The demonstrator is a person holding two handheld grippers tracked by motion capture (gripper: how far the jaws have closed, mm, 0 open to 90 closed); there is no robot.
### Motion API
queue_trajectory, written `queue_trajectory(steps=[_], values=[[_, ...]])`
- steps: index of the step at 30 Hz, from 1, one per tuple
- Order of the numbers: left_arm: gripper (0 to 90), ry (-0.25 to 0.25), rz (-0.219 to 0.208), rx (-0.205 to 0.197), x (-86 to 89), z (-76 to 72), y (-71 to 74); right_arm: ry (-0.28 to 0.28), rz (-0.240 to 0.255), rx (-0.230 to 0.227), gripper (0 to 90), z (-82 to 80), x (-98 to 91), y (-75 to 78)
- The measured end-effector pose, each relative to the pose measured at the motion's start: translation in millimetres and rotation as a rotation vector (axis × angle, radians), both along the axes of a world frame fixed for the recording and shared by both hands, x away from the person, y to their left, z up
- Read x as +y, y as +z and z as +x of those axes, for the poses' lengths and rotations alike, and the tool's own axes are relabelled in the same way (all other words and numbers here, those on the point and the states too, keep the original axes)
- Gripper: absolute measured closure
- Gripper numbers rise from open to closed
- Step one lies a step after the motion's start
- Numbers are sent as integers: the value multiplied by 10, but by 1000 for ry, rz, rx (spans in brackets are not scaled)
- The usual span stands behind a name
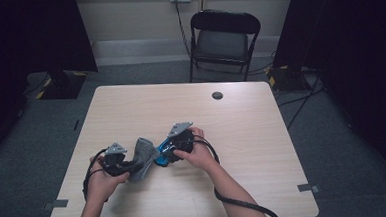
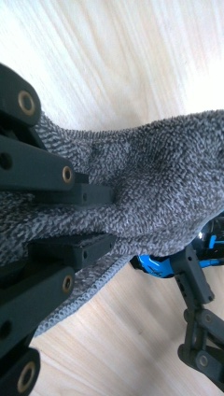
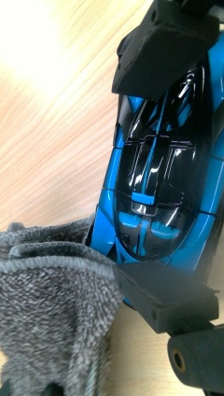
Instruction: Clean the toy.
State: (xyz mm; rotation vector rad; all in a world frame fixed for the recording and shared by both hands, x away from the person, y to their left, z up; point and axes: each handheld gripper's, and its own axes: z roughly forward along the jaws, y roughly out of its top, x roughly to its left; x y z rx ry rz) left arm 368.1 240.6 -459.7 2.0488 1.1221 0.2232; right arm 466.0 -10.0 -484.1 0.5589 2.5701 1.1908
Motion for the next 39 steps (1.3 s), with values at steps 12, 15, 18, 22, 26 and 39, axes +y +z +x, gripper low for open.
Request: queue_trajectory(steps=[12,15,18,22,26,39], values=[[772,31,-25,-50,142,-48,150,-3,24,-2,148,-20,-18,4],[772,34,-30,-62,145,-57,183,0,57,23,146,-15,-63,46],[771,34,-30,-72,143,-64,214,-3,50,2,149,-14,-109,89],[770,10,-43,-101,86,-88,323,11,53,6,150,-25,-335,190],[769,-28,-44,-133,-27,-98,434,20,46,-9,148,-52,-545,228],[764,-238,-39,-112,-847,-8,391,-26,46,-16,171,-148,-1287,297]])
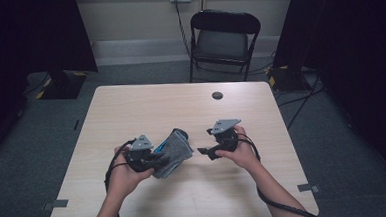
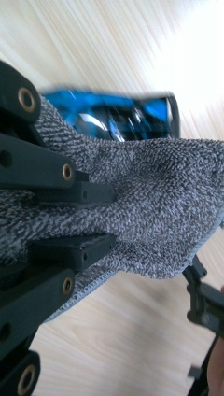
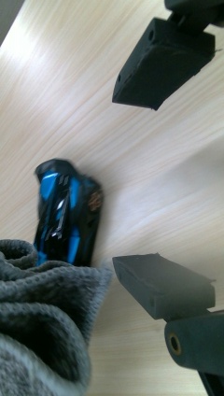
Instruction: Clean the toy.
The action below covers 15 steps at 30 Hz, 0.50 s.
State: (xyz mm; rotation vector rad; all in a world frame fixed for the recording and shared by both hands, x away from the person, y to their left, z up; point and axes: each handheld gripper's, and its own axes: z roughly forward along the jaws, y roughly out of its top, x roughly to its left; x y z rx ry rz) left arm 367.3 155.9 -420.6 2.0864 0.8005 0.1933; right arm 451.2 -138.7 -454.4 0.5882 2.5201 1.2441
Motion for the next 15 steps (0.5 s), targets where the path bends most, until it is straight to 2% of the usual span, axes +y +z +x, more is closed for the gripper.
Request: queue_trajectory(steps=[3,4,5,7,9,10,11,12,13,14,15], values=[[764,-44,-14,10,-189,12,-47,-16,7,5,171,-15,-146,-30],[763,-44,-14,10,-189,12,-47,-16,7,5,171,-15,-146,-30],[763,-74,-4,24,-331,34,-99,-39,13,8,171,-19,-269,-50],[763,-103,6,31,-484,66,-162,-60,23,8,172,-19,-360,-56],[763,-123,7,36,-596,100,-218,-81,31,7,174,-14,-461,-58],[763,-123,7,36,-596,100,-218,-81,31,7,174,-14,-461,-58],[763,-142,7,42,-737,143,-296,-103,36,7,174,-3,-570,-60],[763,-142,7,42,-737,143,-296,-103,36,7,174,-3,-570,-60],[763,-157,-4,56,-846,174,-362,-116,45,20,174,3,-660,-67],[763,-157,-4,56,-846,174,-362,-116,45,20,174,3,-660,-67],[762,-187,9,59,-976,206,-442,-130,60,26,179,5,-745,-80]])
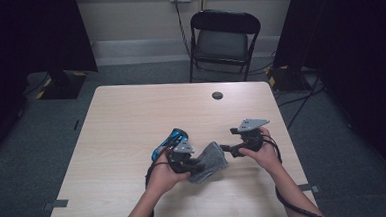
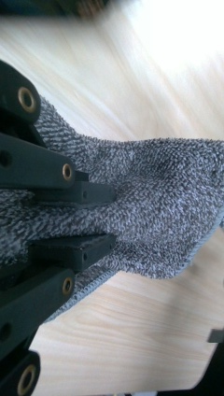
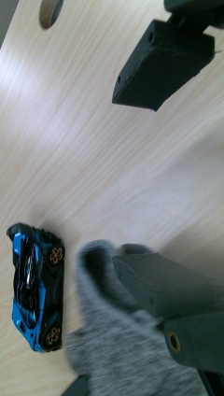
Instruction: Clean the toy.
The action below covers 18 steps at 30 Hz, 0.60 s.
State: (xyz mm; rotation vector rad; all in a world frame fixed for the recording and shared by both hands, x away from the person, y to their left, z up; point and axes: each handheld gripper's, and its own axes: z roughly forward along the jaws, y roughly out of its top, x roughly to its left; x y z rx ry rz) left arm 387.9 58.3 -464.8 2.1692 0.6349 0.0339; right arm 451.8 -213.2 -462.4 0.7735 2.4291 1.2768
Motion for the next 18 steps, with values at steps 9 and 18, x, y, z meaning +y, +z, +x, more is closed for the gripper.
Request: queue_trajectory(steps=[9,18], values=[[715,-69,26,10,-291,106,-141,-41,59,11,202,-28,-265,-33],[377,26,25,-42,-20,18,-6,22,76,3,210,-122,-231,47]])
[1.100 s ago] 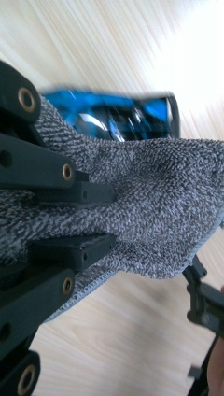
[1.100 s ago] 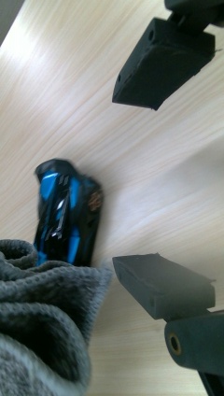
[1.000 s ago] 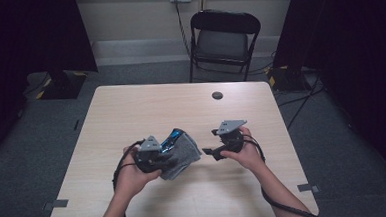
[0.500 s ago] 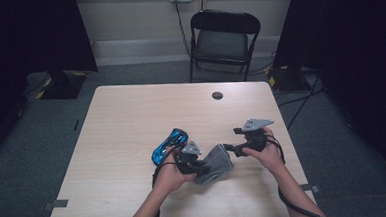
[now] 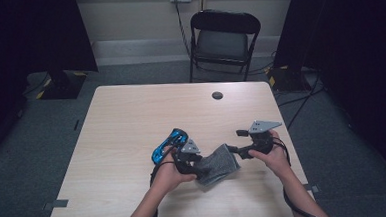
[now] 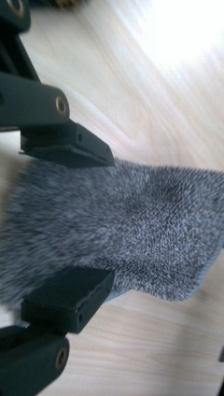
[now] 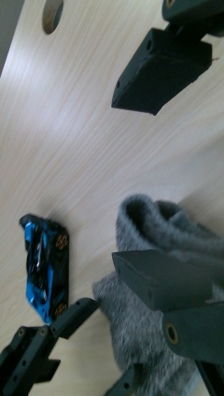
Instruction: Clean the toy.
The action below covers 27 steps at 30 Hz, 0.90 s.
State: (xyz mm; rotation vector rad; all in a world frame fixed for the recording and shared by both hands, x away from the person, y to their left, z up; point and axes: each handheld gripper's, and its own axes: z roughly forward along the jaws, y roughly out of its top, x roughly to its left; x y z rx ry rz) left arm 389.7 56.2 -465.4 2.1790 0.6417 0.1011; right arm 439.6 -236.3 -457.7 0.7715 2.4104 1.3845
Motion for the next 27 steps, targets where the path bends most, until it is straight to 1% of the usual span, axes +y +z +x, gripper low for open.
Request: queue_trajectory(steps=[1,2,3,4,5,6,7,8,9,10,11,12,13,14,15,16,17,18,19,20,21,22,23,24,25,26,27], values=[[368,0,0,0,0,0,0,0,0,0,210,0,0,0],[367,29,-22,0,85,-66,33,24,16,-1,213,-23,30,50],[365,39,-34,13,119,-116,42,32,19,-4,214,-32,44,71],[364,39,-34,13,119,-116,42,32,19,-4,214,-32,44,71],[364,48,-43,3,131,-167,45,44,21,-10,217,-46,74,106],[362,42,-37,2,110,-266,41,65,14,-14,228,-65,132,152],[359,42,-37,2,110,-266,41,65,14,-14,228,-65,132,152],[352,40,-32,-8,79,-334,33,91,20,-14,234,-83,197,172],[348,40,-32,-8,79,-334,33,91,20,-14,234,-83,197,172],[345,35,-16,-17,43,-371,8,123,28,-10,243,-103,264,160],[341,39,-14,-15,30,-370,-13,136,21,-8,247,-112,288,148],[335,40,-8,-12,21,-358,-43,156,11,-7,249,-120,317,126],[341,46,12,-6,18,-337,-76,171,1,-1,250,-128,344,101],[346,46,12,-6,18,-337,-76,171,1,-1,250,-128,344,101],[348,64,62,-17,32,-280,-134,205,-16,13,262,-146,396,46],[351,82,75,-29,47,-235,-153,217,-22,15,266,-152,411,30],[358,82,75,-29,47,-235,-153,217,-22,15,266,-152,411,30],[376,109,89,-49,67,-180,-155,257,-56,29,277,-170,450,-25],[387,163,107,-91,92,-86,-138,263,-74,33,278,-174,457,-42],[385,163,107,-91,92,-86,-138,263,-74,33,278,-174,457,-42],[385,181,103,-117,95,-25,-120,265,-100,31,278,-184,462,-61],[385,198,93,-137,93,36,-100,269,-111,34,281,-194,462,-81],[390,203,93,-149,77,88,-79,247,-133,52,299,-223,451,-124],[400,197,90,-160,59,135,-61,235,-155,48,298,-242,441,-147],[391,205,58,-136,31,210,-34,235,-168,44,306,-264,427,-171],[382,199,34,-134,26,253,-11,225,-177,47,314,-277,412,-189],[377,198,22,-136,31,272,9,197,-194,47,314,-293,387,-222]])
